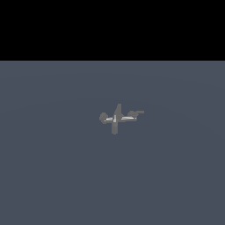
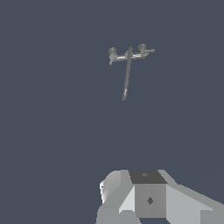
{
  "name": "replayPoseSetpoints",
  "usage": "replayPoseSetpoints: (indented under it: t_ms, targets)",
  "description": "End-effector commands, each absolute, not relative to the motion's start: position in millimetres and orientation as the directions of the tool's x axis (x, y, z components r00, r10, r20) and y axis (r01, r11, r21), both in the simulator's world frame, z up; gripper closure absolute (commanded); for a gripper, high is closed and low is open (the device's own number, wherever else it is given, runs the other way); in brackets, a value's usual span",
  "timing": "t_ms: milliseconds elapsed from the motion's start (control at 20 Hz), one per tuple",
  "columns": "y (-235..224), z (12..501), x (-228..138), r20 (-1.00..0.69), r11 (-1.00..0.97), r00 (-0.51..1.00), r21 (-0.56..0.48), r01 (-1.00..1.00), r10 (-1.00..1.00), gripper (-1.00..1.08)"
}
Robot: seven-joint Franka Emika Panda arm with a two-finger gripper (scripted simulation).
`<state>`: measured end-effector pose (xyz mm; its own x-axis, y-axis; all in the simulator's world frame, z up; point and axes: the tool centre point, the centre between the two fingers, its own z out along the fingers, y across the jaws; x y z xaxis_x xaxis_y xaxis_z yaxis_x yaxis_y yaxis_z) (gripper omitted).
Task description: Turn on the faucet by rotating a designated handle.
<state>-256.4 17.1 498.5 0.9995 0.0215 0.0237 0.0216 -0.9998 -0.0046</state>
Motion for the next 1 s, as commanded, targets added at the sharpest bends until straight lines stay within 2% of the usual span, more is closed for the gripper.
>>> replayPoseSetpoints:
  t_ms: [0, 450, 950]
  targets:
    - [17.1, 498.5, -256.4, 0.024, -1.0, 0.999, -0.005, 0.022, 0.022, 1.08]
    - [22.7, 483.4, -242.7, 0.023, -1.0, 0.999, -0.006, -0.029, -0.029, 1.08]
    - [36.3, 432.8, -195.0, 0.02, -0.98, 0.98, -0.008, -0.198, -0.198, 1.08]
